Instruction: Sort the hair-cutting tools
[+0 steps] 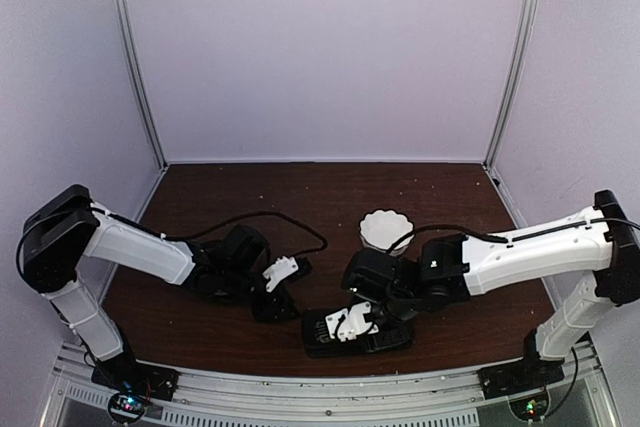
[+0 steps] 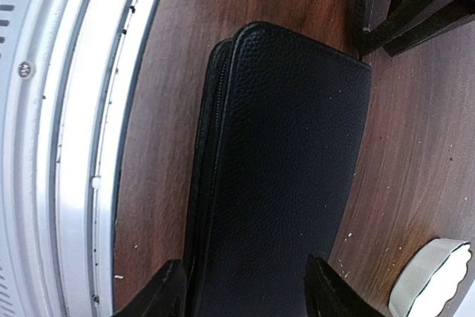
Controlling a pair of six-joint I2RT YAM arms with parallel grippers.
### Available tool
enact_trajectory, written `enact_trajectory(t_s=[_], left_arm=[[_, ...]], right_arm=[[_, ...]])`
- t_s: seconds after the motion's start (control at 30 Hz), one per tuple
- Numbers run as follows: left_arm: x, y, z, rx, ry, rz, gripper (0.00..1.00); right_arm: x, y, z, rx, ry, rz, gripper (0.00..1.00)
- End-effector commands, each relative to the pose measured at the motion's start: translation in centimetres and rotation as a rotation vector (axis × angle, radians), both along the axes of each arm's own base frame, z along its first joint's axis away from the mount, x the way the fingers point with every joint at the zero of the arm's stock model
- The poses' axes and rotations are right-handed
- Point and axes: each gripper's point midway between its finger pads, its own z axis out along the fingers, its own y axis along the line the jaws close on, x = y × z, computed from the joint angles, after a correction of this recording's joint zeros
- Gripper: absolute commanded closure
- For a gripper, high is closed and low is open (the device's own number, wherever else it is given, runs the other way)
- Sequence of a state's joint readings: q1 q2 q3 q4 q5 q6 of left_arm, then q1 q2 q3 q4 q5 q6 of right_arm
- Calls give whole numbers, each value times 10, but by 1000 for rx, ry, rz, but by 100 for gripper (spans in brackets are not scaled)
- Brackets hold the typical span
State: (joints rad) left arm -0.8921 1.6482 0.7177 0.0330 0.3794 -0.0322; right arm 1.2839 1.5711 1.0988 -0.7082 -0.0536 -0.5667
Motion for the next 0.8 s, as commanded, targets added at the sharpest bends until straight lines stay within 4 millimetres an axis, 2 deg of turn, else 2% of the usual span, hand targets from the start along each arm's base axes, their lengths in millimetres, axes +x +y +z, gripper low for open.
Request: enact_trajectory(t_s=[0.0,0.23,0.4,0.57,0.67,0.77], left_arm=[[-1,-12,-5,1,4,-67,60],[-2,-15,-12,-6,1,-75,62],[0,-27,-16,4,3,-107,78],[27,-23,-11,66,-94,-13,100],[42,-13,-12,124,-118,49,100],[45,0,-16,158,-110,95,100]], right_arm=[[10,6,-30,-13,-51,-31,44],[9,7,-53,-36,-55,-20,44],[16,8,-62,-40,-75,-63,45],[50,5,-74,-69,-197,-232,49],[61,-1,-85,-99,-189,-276,55],[63,-10,-95,-130,-139,-315,65]])
